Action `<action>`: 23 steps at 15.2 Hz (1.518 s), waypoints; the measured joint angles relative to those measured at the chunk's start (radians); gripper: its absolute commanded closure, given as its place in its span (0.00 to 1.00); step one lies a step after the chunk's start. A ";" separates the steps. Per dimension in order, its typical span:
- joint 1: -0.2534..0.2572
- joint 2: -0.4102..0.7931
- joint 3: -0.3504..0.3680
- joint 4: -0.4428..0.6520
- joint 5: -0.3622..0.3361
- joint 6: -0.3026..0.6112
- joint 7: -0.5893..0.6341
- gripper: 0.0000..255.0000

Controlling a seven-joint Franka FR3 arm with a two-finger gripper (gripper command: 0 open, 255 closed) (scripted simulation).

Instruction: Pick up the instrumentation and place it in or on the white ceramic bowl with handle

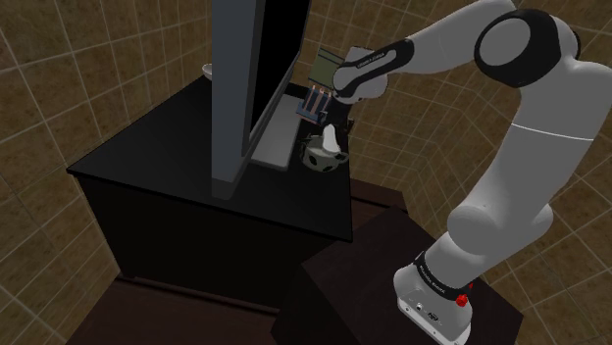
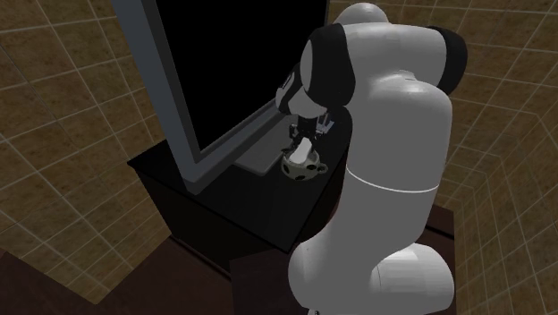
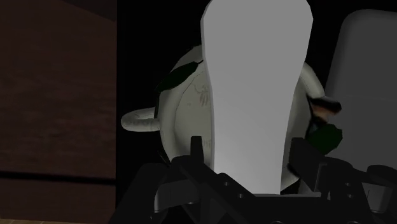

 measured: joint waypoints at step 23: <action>-0.003 -0.053 0.001 0.025 0.005 -0.077 -0.004 0.00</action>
